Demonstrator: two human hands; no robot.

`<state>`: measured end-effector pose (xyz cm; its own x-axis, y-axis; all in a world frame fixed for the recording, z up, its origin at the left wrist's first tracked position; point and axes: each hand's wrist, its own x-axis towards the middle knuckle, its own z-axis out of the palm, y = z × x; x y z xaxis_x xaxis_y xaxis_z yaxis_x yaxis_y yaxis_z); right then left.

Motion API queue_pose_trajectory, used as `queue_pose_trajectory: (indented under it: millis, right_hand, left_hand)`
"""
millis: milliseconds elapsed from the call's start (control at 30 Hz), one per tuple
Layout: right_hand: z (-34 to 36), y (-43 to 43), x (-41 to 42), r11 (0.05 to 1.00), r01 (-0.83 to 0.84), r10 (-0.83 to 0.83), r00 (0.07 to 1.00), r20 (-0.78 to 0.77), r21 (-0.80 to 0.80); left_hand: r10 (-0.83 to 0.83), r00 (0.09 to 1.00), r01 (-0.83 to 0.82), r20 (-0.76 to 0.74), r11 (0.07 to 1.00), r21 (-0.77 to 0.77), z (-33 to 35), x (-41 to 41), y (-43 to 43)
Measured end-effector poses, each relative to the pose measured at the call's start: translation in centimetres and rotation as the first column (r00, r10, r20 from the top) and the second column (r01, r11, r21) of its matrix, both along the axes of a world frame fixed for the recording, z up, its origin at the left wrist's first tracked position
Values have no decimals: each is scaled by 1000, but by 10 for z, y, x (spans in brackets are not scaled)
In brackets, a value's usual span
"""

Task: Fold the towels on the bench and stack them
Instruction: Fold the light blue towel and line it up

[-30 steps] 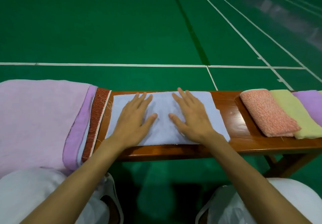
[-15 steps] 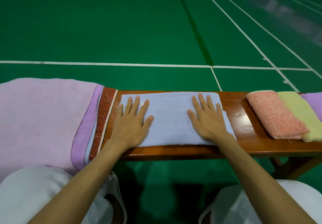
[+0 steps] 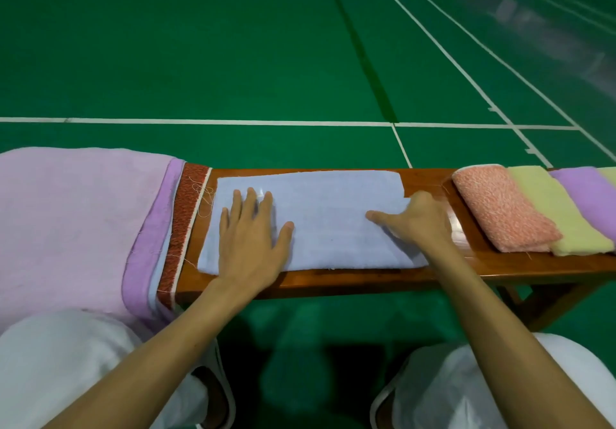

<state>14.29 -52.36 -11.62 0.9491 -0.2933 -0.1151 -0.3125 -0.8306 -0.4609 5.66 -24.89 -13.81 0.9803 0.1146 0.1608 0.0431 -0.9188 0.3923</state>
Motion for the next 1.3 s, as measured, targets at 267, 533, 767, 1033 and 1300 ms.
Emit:
queue_pose_trajectory:
  millis: [267,533,767,1033,1300]
  right_hand:
    - [19,-15,3,843,-248,161,963,217,477]
    - [32,-59,5,671,-55,-45,992,114,739]
    - [68,-12,6,819,-269,100,937,336,507]
    - [84,122,-38,662,-746,721,661,208,73]
    - [41,77,-35,872,-480,489,864,121,-95]
  left_hand:
    - [-298,955,296,6,944,-149,-9,2,-21]
    - [-113,946,-284,-304,161,-945,45,22,-8]
    - [-266,856,-457,-443,8,-889,48,27,16]
    - [-267,839,-493,-474,-3,-870,52,31,18]
    - [-192,855,-450,-481,184,-874,40,33,8]
